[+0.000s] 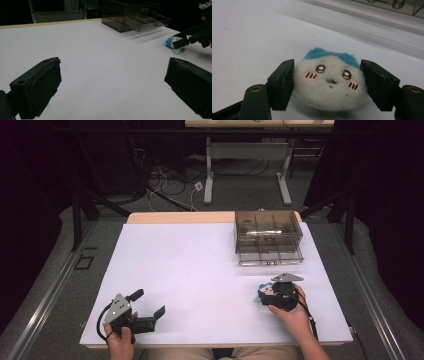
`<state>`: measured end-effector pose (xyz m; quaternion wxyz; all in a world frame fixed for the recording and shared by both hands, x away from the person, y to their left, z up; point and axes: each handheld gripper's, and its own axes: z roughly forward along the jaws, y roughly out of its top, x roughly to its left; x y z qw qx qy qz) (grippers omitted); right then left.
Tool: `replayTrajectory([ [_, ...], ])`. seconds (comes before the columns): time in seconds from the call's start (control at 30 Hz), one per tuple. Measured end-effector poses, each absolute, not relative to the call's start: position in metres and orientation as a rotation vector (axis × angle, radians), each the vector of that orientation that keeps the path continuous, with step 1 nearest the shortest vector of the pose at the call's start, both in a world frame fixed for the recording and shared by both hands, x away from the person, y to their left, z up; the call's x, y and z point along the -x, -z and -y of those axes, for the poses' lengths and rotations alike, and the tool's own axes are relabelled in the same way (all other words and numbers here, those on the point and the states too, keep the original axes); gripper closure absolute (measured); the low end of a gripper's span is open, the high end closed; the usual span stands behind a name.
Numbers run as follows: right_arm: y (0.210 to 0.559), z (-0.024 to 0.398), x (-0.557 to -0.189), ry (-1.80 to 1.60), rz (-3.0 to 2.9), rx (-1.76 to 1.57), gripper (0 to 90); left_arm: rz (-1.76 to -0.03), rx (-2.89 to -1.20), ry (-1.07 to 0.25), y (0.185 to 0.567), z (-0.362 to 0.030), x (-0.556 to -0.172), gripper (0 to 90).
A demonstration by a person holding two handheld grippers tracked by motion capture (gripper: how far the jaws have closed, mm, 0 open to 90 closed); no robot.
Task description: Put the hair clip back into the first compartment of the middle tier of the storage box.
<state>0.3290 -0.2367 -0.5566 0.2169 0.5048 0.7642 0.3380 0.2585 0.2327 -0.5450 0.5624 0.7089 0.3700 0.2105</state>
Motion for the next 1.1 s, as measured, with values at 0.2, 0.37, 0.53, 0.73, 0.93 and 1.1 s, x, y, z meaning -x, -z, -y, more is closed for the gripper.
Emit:
replayTrajectory([
  [0.2,0.556,0.238,-0.329,-0.937,-2.120,-1.403,32.1,-0.874,-1.668,-0.494,0.545,-0.233,-0.259,0.4],
  [0.37,0.554,0.237,-0.329,-0.942,-2.132,-1.408,32.8,-0.876,-1.667,-0.493,0.545,-0.233,-0.259,0.4],
  [0.53,0.550,0.235,-0.329,-0.949,-2.124,-1.415,32.8,-0.875,-1.666,-0.495,0.545,-0.233,-0.258,0.5],
  [0.73,0.542,0.234,-0.328,-0.980,-2.116,-1.405,32.8,-0.876,-1.665,-0.497,0.545,-0.234,-0.258,0.4],
  [0.93,0.532,0.234,-0.331,-1.002,-2.113,-1.410,32.8,-0.876,-1.663,-0.499,0.545,-0.234,-0.258,0.5],
  [1.1,0.526,0.234,-0.333,-1.016,-2.110,-1.409,32.8,-0.879,-1.663,-0.495,0.545,-0.234,-0.258,0.4],
])
